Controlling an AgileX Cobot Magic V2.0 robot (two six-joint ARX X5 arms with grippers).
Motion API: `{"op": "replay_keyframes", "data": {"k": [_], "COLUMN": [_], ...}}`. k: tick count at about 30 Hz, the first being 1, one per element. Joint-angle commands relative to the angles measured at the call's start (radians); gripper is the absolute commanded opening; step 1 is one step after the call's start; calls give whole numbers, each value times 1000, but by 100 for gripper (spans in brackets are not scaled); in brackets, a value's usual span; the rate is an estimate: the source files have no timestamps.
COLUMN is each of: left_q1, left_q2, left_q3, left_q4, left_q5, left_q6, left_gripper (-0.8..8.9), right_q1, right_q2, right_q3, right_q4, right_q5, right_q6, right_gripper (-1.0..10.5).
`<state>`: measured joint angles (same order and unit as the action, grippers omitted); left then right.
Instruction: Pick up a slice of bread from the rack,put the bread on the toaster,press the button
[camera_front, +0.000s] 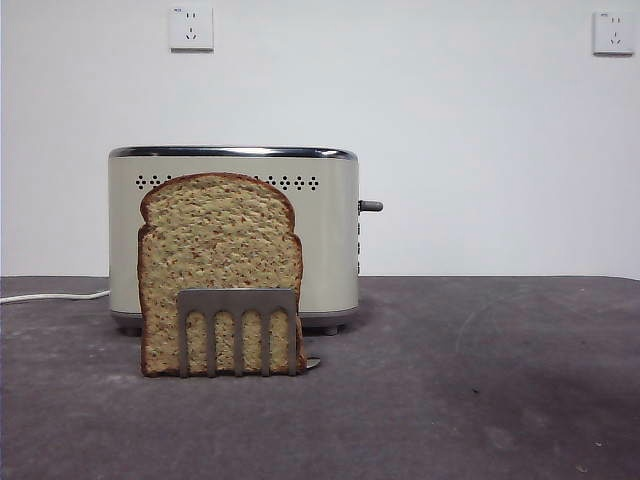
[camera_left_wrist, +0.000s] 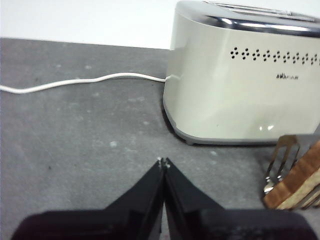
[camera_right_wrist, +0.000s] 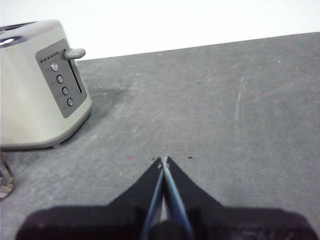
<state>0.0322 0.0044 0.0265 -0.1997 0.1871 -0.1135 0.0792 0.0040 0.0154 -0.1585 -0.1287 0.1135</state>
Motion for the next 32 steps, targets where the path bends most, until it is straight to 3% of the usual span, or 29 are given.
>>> {"op": "replay_keyframes", "data": {"k": [1,3,6,10,17,22,32], "left_q1": [2,2,2,2,2,2,2], "left_q2": [-2,-2,-2,-2,2,2,152], "left_q3": [-9,-8,-7,12,140,266,540], "left_q4": [-11,-11,-11,-17,-59,-127,-287], "left_q5": [6,14,53,111,141,189,342], "left_q6": [-136,-171,-179,-214,-228,-227,-135], "left_gripper": [-4,-4,-6,-8,-8,-8,-8], "right_q1": [1,1,1,1,1,2,3], "right_q2": [-3,-3,-2,8,95,227,527], "right_q3": [-10,-10,-9,17,161,321,753], "right_q4": [-7,-7,-7,-7,-8,-51,-439], "right_q5": [-3,-3,-4,-30,-61,-136,-269], "right_q6": [154,254,275,356,352,284,-11], "right_gripper": [1,1,-8,-12,-12,-12,-12]}}
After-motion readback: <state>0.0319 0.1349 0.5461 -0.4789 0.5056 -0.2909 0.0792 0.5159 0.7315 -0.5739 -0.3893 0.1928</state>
